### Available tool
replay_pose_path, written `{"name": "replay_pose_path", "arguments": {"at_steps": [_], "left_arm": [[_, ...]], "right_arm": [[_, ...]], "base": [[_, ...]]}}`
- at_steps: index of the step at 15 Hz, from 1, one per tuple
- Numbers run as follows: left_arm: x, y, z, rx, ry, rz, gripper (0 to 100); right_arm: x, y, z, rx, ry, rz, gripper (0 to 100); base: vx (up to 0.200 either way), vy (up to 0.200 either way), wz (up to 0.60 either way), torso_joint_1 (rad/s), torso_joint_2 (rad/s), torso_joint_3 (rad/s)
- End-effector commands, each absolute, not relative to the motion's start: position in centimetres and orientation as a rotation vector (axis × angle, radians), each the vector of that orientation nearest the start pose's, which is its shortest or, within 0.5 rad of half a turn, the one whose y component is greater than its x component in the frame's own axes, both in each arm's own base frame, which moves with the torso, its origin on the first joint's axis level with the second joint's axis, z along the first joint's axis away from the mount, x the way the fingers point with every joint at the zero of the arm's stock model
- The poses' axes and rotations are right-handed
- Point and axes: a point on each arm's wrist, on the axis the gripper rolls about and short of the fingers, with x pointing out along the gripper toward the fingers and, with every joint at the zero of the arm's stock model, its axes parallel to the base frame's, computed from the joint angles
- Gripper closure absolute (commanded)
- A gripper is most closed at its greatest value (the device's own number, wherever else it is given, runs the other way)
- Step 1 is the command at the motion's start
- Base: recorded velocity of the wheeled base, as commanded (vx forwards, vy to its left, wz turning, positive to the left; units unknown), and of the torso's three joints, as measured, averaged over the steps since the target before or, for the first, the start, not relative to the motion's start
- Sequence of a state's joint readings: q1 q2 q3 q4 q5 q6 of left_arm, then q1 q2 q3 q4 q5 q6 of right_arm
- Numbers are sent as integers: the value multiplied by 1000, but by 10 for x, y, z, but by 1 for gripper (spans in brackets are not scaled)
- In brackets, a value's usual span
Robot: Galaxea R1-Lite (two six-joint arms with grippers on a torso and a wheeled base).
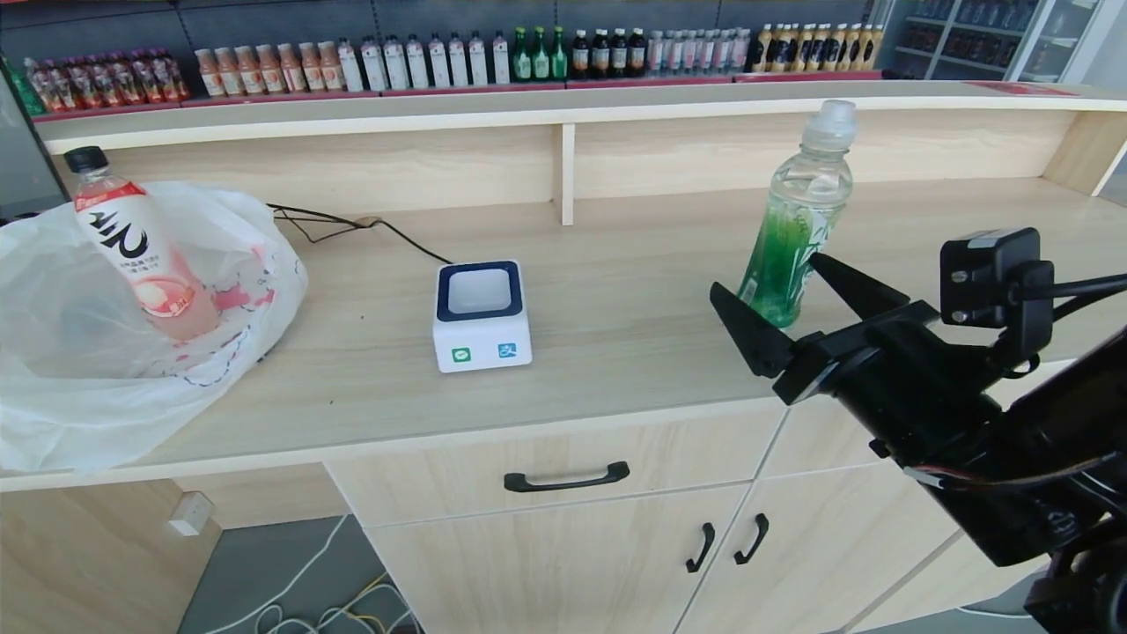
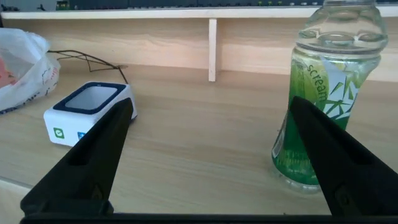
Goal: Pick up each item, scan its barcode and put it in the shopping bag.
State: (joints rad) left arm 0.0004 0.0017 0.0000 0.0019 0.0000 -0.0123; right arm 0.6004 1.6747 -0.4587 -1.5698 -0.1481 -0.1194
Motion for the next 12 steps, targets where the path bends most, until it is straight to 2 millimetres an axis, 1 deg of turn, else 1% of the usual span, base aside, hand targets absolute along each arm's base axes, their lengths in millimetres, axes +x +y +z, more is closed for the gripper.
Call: {"name": "replay_pose_path", "arguments": {"at_steps": [1,7,8,9,10,11,12], "left_arm": [[-23,0,75,-12,3,2,0],[-23,0,75,-12,3,2,0],[-23,0,75,-14,3,2,0],[-23,0,75,-14,3,2,0],[-23,0,75,-14,3,0,0],[-23,0,75,-12,3,2,0],[-23,0,75,-14,3,2,0]], "right_arm": [[216,143,194,10,-350,423,0],[217,138,191,2,-337,406,0],[226,121,191,-17,-337,333,0],[239,103,198,-80,-372,251,0],[244,96,197,-105,-374,246,0],[249,95,189,-122,-348,270,0],[254,95,185,-128,-338,268,0]], "base": [[0,0,0,0,0,0],[0,0,0,0,0,0],[0,0,0,0,0,0],[0,0,0,0,0,0],[0,0,0,0,0,0],[0,0,0,0,0,0],[0,0,0,0,0,0]]}}
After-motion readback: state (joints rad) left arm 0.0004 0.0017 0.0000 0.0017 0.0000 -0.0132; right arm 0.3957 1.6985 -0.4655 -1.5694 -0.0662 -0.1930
